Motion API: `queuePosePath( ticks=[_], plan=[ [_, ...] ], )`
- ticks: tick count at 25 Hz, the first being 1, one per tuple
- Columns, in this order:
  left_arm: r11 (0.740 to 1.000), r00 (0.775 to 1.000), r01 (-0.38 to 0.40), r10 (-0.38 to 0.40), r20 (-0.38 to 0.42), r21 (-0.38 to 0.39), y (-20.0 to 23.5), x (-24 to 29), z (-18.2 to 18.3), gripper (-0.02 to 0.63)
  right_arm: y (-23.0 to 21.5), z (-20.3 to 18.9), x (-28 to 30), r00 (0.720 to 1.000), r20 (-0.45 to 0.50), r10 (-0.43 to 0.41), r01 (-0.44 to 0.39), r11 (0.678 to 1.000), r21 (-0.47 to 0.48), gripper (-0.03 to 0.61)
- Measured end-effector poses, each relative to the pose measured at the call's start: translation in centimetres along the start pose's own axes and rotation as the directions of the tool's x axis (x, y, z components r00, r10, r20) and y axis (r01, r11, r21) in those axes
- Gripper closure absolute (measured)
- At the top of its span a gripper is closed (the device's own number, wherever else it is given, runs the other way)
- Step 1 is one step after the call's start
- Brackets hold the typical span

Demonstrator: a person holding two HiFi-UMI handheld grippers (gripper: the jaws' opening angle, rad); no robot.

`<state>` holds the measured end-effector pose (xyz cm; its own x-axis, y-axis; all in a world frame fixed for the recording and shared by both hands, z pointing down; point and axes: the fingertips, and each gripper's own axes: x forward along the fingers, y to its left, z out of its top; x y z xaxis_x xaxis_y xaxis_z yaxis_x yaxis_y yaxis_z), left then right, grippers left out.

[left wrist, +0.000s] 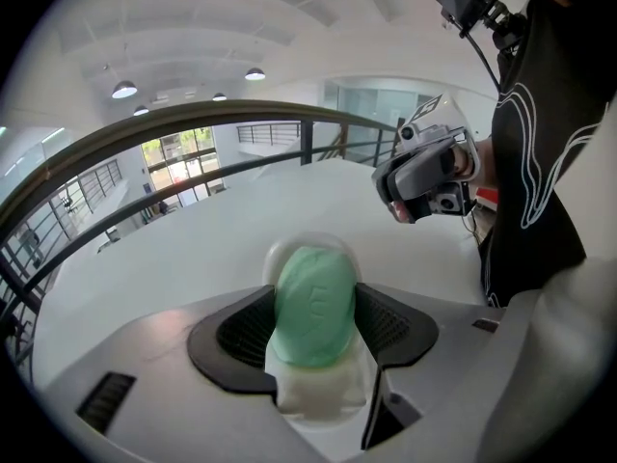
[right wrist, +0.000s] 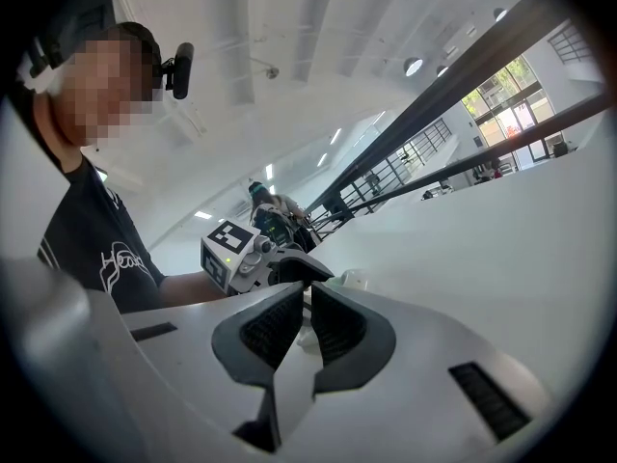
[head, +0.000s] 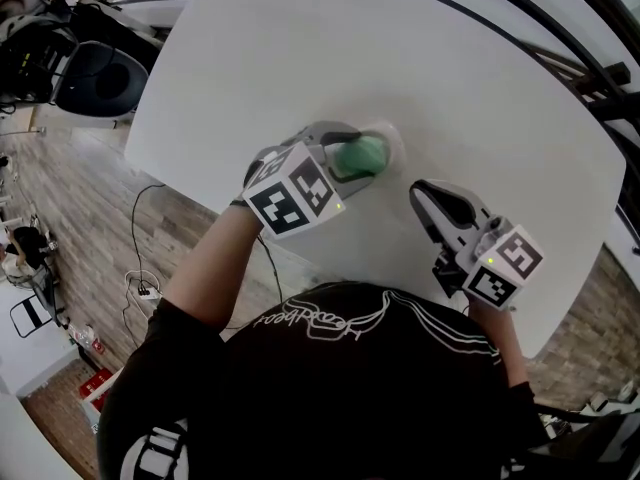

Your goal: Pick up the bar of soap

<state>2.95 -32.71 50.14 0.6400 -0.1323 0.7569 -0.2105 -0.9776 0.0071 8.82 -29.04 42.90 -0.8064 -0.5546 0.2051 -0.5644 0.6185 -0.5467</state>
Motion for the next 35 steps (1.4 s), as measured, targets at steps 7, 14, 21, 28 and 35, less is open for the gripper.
queuePosePath(
  ticks=[7, 14, 21, 28, 35],
  plan=[
    [0.997, 0.998, -0.042, 0.045, 0.035, -0.063, 0.5, 0.2, 0.0, 0.348, -0.2, 0.1, -0.2, 1.000, 0.006, 0.000, 0.000, 1.000, 0.002, 0.548],
    [0.989, 0.988, -0.059, 0.078, 0.136, -0.137, 1.1, -0.8, 1.6, 0.348, -0.1, 0.6, -0.6, 1.000, 0.016, -0.005, 0.005, 1.000, -0.009, 0.549],
    [0.979, 0.957, -0.095, 0.139, 0.255, -0.178, 0.8, -4.8, 4.0, 0.348, 1.5, 1.8, -0.4, 0.999, 0.043, -0.002, 0.004, 0.999, -0.048, 0.548],
    [0.961, 0.909, -0.093, 0.189, 0.372, -0.262, 0.1, -8.8, 5.7, 0.348, 3.0, 3.1, -0.2, 0.998, 0.070, 0.001, 0.006, 0.995, -0.097, 0.548],
    [0.958, 0.864, -0.102, 0.218, 0.453, -0.267, -6.8, -13.3, 9.5, 0.348, 8.8, 4.4, -5.4, 0.993, 0.111, 0.033, -0.012, 0.983, -0.181, 0.548]
  ],
)
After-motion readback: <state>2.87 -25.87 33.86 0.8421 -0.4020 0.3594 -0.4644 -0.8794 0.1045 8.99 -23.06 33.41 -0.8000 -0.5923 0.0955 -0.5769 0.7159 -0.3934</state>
